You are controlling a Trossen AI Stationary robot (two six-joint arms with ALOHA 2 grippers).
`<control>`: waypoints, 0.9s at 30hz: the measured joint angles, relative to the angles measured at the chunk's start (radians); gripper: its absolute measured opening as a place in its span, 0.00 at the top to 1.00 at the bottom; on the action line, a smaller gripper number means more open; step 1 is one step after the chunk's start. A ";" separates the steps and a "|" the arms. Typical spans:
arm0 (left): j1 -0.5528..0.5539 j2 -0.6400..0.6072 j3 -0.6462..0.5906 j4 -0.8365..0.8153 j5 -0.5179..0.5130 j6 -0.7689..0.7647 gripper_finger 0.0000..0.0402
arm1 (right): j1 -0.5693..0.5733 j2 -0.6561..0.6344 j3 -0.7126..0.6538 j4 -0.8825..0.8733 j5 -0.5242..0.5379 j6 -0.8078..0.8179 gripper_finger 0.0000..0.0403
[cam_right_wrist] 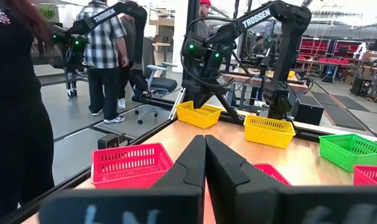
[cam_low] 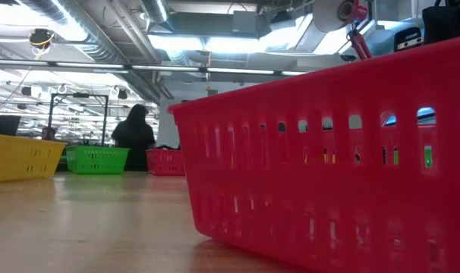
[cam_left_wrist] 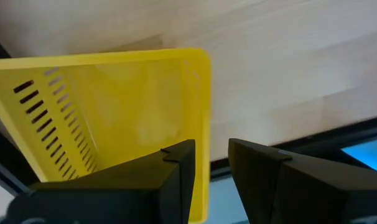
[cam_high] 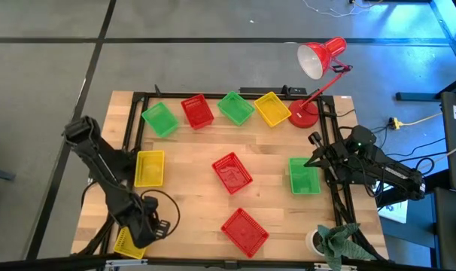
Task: Stack baskets by color
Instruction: Stack the bottom yellow bin on the center yellow bin
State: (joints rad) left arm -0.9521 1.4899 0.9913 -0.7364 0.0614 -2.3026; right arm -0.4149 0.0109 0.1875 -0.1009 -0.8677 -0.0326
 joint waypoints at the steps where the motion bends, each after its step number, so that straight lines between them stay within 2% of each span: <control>1: -0.002 0.007 0.000 0.000 0.000 0.000 0.78 | 0.000 0.000 0.000 0.000 0.000 0.000 0.98; 22: -0.006 0.142 0.000 0.012 0.009 0.005 0.79 | 0.000 0.000 0.000 0.000 0.002 0.003 0.98; 24: -0.002 0.151 0.000 0.015 0.031 0.005 0.82 | 0.000 0.000 0.000 0.000 0.002 0.003 0.98; 27: 0.013 0.153 0.000 0.023 0.030 0.021 0.93 | 0.000 0.000 0.000 0.000 0.002 0.002 0.98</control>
State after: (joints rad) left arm -0.9394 1.6428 0.9909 -0.7139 0.0916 -2.2815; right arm -0.4149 0.0109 0.1875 -0.1009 -0.8658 -0.0303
